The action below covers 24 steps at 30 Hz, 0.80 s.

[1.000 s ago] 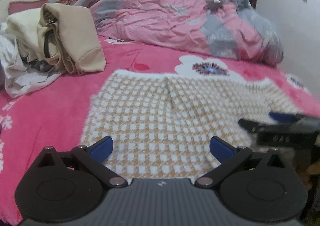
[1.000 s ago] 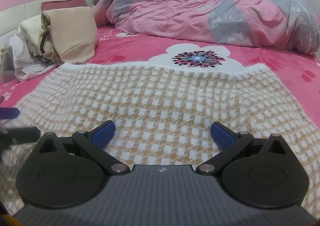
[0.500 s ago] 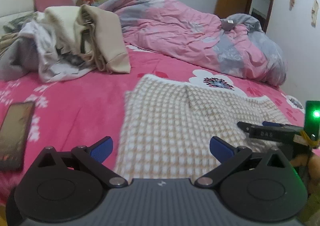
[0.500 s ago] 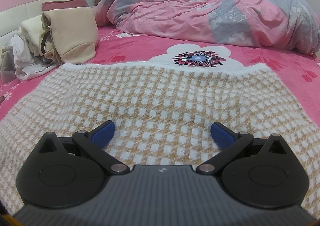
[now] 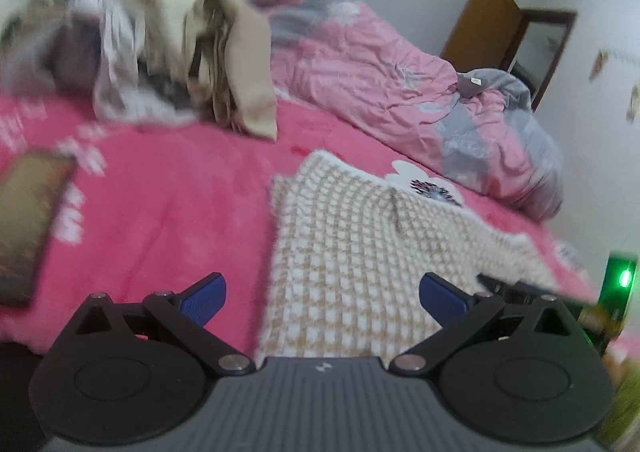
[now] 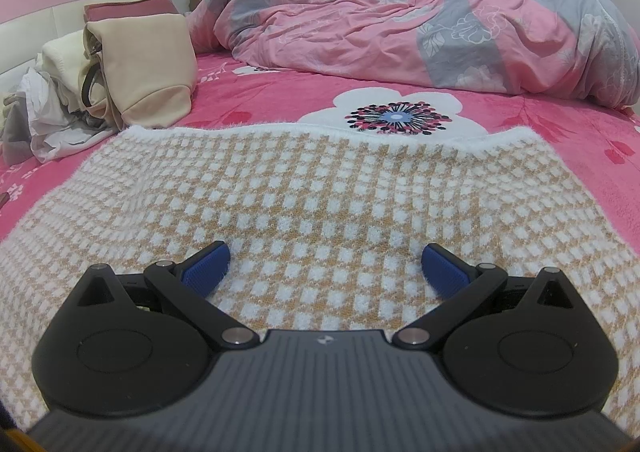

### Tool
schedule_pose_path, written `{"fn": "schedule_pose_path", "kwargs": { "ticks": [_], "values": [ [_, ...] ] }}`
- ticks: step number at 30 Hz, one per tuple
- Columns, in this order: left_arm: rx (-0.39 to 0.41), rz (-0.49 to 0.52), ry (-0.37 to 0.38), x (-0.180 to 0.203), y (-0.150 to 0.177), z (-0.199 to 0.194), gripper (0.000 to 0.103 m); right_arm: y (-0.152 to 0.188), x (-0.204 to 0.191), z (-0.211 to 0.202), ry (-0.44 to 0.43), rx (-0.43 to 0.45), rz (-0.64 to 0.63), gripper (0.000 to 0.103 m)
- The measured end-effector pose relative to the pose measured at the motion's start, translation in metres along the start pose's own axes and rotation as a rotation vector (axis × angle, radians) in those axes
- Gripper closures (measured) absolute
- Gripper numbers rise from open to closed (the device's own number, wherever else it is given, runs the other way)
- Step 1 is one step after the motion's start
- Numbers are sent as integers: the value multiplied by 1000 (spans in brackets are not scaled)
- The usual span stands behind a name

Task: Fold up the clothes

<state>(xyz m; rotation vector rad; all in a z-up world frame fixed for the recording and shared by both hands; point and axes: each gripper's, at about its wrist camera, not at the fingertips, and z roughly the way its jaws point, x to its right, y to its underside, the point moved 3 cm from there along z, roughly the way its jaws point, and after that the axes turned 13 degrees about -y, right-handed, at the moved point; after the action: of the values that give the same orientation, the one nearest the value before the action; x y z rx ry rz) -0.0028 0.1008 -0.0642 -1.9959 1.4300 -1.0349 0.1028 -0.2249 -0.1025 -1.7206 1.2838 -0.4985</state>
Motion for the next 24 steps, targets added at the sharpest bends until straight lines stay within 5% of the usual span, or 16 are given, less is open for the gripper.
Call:
{"fn": "schedule_pose_path", "kwargs": {
  "ticks": [10, 22, 24],
  "values": [
    [-134, -129, 151, -17, -12, 62, 9, -1, 0, 1, 5, -4, -1, 1],
    [-193, -199, 184, -26, -29, 105, 34, -1, 1, 1, 4, -4, -3, 1],
    [-215, -207, 205, -29, -26, 105, 47, -1, 1, 1, 4, -3, -3, 1]
  ]
}}
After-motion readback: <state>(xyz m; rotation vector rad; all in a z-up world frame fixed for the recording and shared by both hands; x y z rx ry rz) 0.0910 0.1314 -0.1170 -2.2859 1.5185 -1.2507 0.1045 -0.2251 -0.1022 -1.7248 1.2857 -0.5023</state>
